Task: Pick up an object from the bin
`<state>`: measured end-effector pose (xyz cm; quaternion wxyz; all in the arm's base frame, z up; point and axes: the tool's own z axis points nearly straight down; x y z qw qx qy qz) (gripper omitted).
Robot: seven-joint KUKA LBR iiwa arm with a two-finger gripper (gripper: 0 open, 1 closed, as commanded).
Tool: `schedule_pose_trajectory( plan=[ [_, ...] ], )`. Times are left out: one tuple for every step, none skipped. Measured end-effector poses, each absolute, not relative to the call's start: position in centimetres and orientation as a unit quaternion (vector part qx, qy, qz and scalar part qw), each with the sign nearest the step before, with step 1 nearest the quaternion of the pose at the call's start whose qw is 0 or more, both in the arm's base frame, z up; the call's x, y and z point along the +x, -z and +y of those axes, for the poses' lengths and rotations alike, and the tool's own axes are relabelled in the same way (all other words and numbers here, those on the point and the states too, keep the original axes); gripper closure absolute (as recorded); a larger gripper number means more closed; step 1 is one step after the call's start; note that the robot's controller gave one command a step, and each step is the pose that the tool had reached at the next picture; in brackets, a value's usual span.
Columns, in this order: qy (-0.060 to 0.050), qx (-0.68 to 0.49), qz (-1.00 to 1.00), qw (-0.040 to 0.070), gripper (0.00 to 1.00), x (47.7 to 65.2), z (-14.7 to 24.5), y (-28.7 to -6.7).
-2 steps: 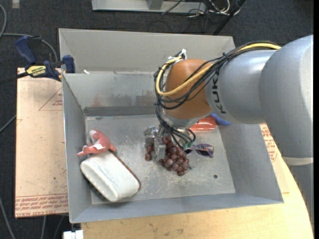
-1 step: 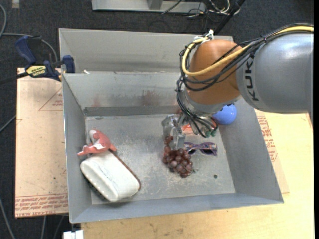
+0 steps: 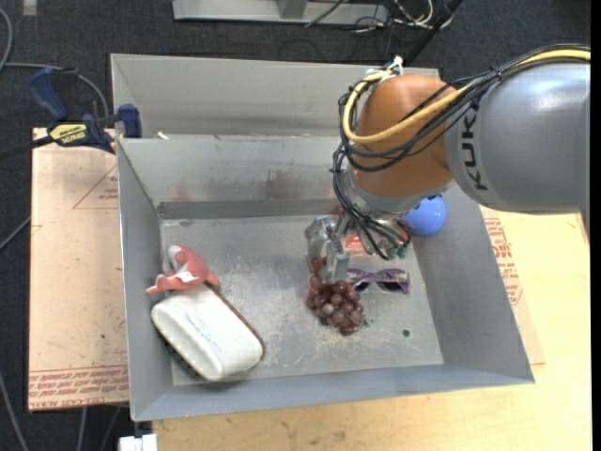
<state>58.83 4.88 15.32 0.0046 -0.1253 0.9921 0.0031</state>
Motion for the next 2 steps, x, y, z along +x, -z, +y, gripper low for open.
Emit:
schedule_pose_trajectory(
  plan=[
    [-0.003, -0.129, 0.992, 0.005, 1.0, 58.4, 4.0, -15.7],
    [-0.004, -0.092, 0.996, 0.006, 1.0, 59.6, 4.1, -21.2]
  ],
)
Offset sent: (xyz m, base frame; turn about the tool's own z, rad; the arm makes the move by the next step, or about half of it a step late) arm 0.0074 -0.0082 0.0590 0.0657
